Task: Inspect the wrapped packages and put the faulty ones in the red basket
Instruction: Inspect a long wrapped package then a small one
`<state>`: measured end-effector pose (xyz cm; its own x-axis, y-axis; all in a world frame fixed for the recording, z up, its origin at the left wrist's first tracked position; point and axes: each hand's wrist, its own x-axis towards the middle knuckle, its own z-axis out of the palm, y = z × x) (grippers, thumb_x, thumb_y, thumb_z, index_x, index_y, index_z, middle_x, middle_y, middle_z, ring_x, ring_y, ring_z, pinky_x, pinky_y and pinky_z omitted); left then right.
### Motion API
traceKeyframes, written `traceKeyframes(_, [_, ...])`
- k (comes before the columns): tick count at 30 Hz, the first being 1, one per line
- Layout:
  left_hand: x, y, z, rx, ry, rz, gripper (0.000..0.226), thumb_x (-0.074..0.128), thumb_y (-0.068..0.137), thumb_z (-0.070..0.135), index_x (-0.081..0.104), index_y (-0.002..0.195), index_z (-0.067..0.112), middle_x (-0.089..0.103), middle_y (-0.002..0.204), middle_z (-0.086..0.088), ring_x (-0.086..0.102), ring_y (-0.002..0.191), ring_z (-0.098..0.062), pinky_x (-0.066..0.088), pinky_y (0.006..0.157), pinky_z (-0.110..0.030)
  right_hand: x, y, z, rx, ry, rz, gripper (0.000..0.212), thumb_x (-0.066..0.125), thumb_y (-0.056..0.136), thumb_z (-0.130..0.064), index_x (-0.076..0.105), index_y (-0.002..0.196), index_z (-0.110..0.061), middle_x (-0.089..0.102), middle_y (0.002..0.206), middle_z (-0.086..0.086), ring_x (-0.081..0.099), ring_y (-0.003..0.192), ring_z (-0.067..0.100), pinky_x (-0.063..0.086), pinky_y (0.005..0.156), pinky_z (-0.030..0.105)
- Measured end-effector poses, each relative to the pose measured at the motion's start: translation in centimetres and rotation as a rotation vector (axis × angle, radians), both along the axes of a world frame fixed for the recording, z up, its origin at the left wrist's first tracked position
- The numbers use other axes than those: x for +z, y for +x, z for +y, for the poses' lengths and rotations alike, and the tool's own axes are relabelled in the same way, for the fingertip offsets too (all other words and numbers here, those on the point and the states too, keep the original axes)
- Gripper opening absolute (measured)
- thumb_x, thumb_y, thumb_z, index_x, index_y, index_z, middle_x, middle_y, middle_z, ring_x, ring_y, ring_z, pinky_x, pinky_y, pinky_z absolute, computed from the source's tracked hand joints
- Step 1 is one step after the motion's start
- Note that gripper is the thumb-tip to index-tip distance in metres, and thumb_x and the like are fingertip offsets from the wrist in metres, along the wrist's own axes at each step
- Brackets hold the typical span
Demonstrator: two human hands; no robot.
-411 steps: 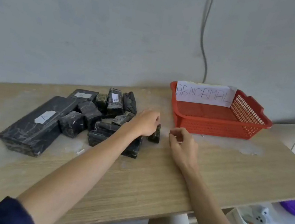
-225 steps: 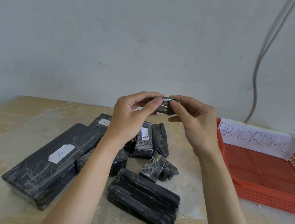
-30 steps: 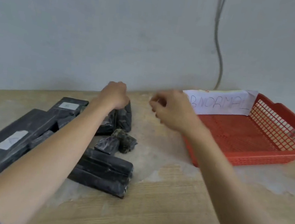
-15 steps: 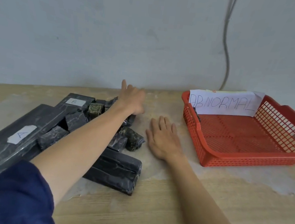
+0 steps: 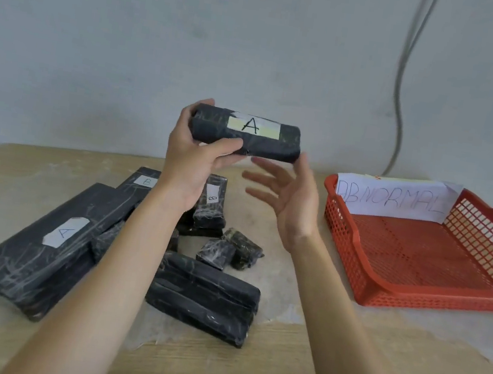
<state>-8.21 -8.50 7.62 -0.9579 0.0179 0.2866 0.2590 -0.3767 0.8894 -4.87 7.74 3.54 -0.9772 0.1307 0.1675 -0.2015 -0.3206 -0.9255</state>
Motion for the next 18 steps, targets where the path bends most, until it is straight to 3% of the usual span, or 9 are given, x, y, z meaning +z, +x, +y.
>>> traceKeyframes(3, [0.6,1.4,-1.9,0.058,-0.049,0.054,0.062,0.078,0.082,-0.018,0.055,0.131,0.012,0.065,0.121,-0.012,0.073,0.116,-0.033,0.065,0.088,-0.046,2.7,0.1,-2.2,-0.055,-0.215,0.075,0.041,0.045,0.112,-0.045,0.063,0.135,-0.017,0.075,0.124,0.019,0.077,0.1,0.033,0.062,0.075,0.043])
traceKeyframes(5, [0.7,2.3,-3.0,0.093,-0.12,0.086,0.058,0.081,0.08,-0.015,0.056,0.127,0.01,0.068,0.118,-0.014,0.074,0.113,-0.031,0.065,0.089,-0.046,3.9,0.3,-3.3,-0.116,-0.09,0.108,0.031,0.066,0.105,-0.034,0.066,0.126,-0.011,0.077,0.109,0.013,0.077,0.097,0.029,0.062,0.068,0.039])
traceKeyframes(8, [1.1,3.1,-4.5,0.069,-0.134,0.133,0.054,0.084,0.079,-0.01,0.056,0.121,0.01,0.074,0.11,-0.01,0.077,0.106,-0.029,0.065,0.09,-0.05,4.8,0.7,-4.8,-0.171,0.084,0.159,0.029,0.085,0.09,-0.018,0.068,0.112,-0.012,0.08,0.099,0.007,0.08,0.096,0.027,0.066,0.072,0.042])
traceKeyframes(11, [1.7,3.3,-5.6,-0.013,0.022,0.148,0.031,0.081,0.084,0.012,0.06,0.108,0.012,0.069,0.106,-0.013,0.074,0.108,-0.037,0.064,0.088,-0.053,5.7,1.3,-6.0,-0.183,0.097,0.177,0.033,0.089,0.085,-0.015,0.069,0.11,-0.009,0.081,0.098,0.007,0.08,0.093,0.026,0.066,0.07,0.04])
traceKeyframes(13, [2.0,3.3,-5.8,0.075,0.049,0.113,0.019,0.08,0.092,0.017,0.064,0.1,0.011,0.065,0.104,-0.013,0.072,0.11,-0.037,0.065,0.086,-0.053,6.1,1.4,-6.6,-0.199,0.128,0.175,0.031,0.091,0.084,-0.017,0.071,0.107,-0.009,0.081,0.094,0.004,0.08,0.091,0.024,0.065,0.067,0.038])
traceKeyframes(16, [1.6,3.0,-5.7,0.153,0.029,0.102,0.013,0.075,0.099,0.017,0.064,0.094,0.011,0.069,0.093,-0.005,0.076,0.103,-0.028,0.066,0.082,-0.052,6.2,1.3,-7.5,-0.228,0.123,0.166,0.024,0.086,0.09,-0.026,0.072,0.099,-0.009,0.076,0.086,0.001,0.078,0.09,0.028,0.062,0.061,0.035])
traceKeyframes(18, [1.5,2.9,-5.6,0.14,0.032,0.099,0.018,0.073,0.099,0.027,0.063,0.094,0.013,0.07,0.102,-0.017,0.075,0.108,-0.032,0.066,0.082,-0.051,6.1,1.2,-8.0,-0.234,0.078,0.149,0.019,0.083,0.093,-0.025,0.073,0.096,-0.009,0.074,0.085,0.004,0.078,0.089,0.033,0.06,0.059,0.033])
